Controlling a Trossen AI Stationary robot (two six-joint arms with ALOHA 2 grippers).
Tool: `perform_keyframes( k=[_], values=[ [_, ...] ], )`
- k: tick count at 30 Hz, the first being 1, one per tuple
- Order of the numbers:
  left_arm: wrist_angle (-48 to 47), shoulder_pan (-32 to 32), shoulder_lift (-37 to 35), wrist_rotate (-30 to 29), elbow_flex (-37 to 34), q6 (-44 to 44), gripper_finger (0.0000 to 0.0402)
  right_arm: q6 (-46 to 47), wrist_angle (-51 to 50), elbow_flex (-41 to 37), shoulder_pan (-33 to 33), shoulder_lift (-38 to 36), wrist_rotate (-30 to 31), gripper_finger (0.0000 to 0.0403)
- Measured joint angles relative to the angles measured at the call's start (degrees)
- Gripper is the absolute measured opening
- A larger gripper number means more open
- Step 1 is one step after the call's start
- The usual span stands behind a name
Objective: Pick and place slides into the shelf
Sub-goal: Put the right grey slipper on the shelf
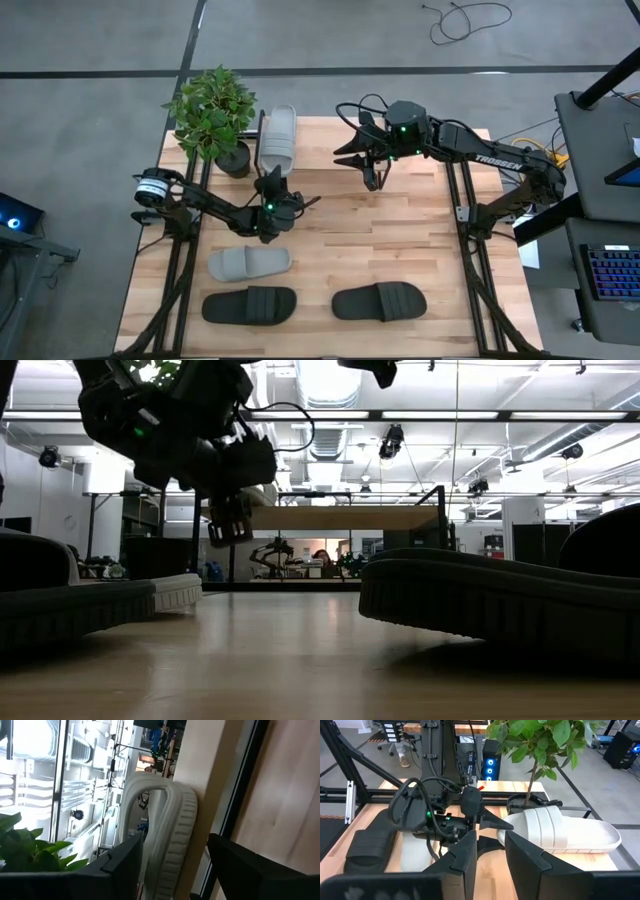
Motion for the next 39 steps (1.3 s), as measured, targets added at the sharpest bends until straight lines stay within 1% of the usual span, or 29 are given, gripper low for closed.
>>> perform_keyframes(
  k=[8, 12, 20, 29, 39],
  values=[
    [0.23, -0.48, -0.29, 0.2, -0.15, 0.49, 0.021, -0.11, -0.95, 0.0, 0.0, 0.0, -0.02, 0.0098],
    [0.15, -1.03, -0.87, 1.85, -0.81, 0.77, 0.021, -0.12, -0.95, 0.0, 0.0, 0.0, -0.02, 0.0097],
    [0.29, -1.39, -4.52, 1.81, -2.91, 0.94, 0.021, -0.24, -2.55, 0.0, 0.0, 0.0, 0.07, 0.01],
    [-1.68, -5.32, -10.09, 3.87, -2.97, 1.04, 0.021, -0.5, -2.78, 0.0, -0.04, 0.0, 0.09, 0.0098],
    [-1.64, -8.37, -10.63, 4.12, -2.93, 0.89, 0.021, -1.01, -3.31, 0.0, -0.04, 0.0, 0.09, 0.0102]
  ],
)
